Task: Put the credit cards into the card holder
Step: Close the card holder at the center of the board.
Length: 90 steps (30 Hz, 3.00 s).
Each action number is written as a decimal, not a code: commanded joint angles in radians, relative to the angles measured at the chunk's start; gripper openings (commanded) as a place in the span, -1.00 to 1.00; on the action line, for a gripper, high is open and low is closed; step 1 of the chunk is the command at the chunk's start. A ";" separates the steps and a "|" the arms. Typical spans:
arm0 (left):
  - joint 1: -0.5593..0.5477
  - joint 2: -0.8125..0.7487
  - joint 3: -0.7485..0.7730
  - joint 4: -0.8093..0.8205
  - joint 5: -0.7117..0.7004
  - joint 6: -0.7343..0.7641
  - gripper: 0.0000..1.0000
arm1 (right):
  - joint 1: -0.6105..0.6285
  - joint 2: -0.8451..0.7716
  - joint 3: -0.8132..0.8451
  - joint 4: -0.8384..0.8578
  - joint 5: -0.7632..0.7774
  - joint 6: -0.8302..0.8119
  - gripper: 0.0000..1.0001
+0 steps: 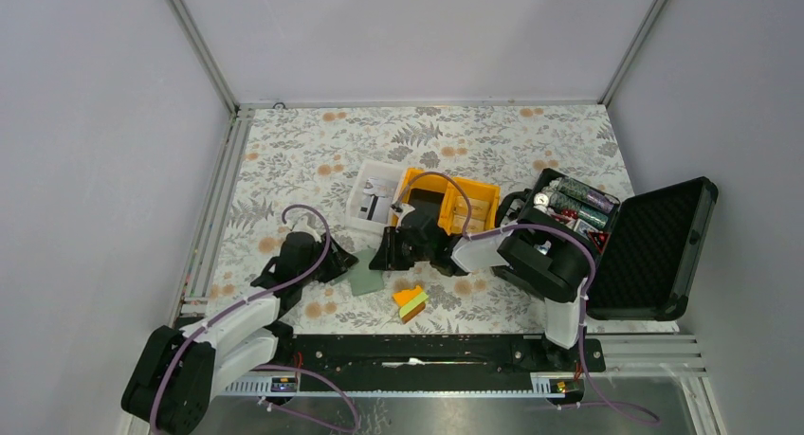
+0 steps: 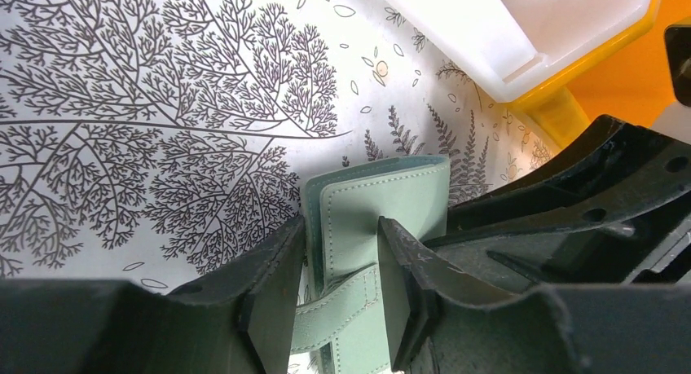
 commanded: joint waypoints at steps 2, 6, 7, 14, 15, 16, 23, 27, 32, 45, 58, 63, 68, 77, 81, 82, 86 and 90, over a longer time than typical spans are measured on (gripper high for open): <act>-0.016 -0.011 -0.016 -0.060 -0.013 -0.004 -0.18 | 0.001 -0.020 -0.007 0.106 -0.047 0.010 -0.58; -0.019 -0.048 -0.002 -0.090 -0.027 0.004 0.04 | 0.001 -0.049 -0.032 0.154 -0.058 0.023 -1.00; -0.019 -0.066 0.012 -0.119 -0.042 0.013 0.23 | 0.001 -0.066 -0.039 0.151 -0.049 0.018 -1.00; -0.021 -0.307 0.212 -0.439 -0.206 0.064 0.76 | 0.009 -0.225 -0.037 -0.006 0.091 -0.147 -1.00; -0.022 -0.328 0.238 -0.454 -0.202 0.060 0.76 | 0.018 -0.244 -0.027 -0.044 0.130 -0.183 -1.00; -0.022 -0.337 0.263 -0.468 -0.192 0.050 0.77 | 0.033 -0.263 -0.016 -0.080 0.177 -0.224 -1.00; -0.054 -0.344 0.307 -0.402 -0.077 -0.137 0.78 | 0.240 -0.322 0.088 -0.256 0.698 -0.473 -1.00; -0.072 -0.332 0.300 -0.386 -0.051 -0.169 0.79 | 0.333 -0.314 0.123 -0.249 0.900 -0.571 -1.00; -0.089 -0.331 0.247 -0.332 -0.024 -0.213 0.81 | 0.401 -0.300 0.143 -0.185 1.002 -0.675 -1.00; -0.136 -0.246 0.218 -0.228 -0.003 -0.226 0.70 | 0.515 -0.171 0.249 -0.146 1.131 -0.902 -1.00; -0.148 -0.269 0.232 -0.256 -0.055 -0.195 -1.00 | 0.525 -0.214 0.204 -0.186 1.104 -0.878 -0.46; -0.134 -0.255 0.282 -0.290 -0.086 -0.112 -1.00 | 0.524 -0.314 0.125 -0.224 1.035 -0.848 0.41; -0.057 -0.293 0.289 -0.266 -0.009 0.029 -1.00 | 0.468 -0.448 0.051 -0.322 0.871 -0.742 0.83; 0.002 -0.360 0.227 0.007 0.484 0.120 -0.99 | 0.054 -0.774 -0.195 -0.207 0.089 -0.491 0.93; 0.002 -0.363 0.187 0.172 0.610 0.037 -0.94 | -0.042 -0.828 -0.252 -0.125 -0.140 -0.437 0.92; 0.002 -0.358 0.186 0.194 0.632 0.025 -0.94 | -0.059 -0.834 -0.262 -0.097 -0.190 -0.420 0.92; -0.002 -0.328 0.166 0.342 0.733 -0.079 -0.93 | -0.093 -0.842 -0.302 0.050 -0.325 -0.314 0.85; -0.024 -0.320 0.178 0.378 0.777 -0.102 -0.88 | -0.097 -0.811 -0.304 0.140 -0.385 -0.238 0.53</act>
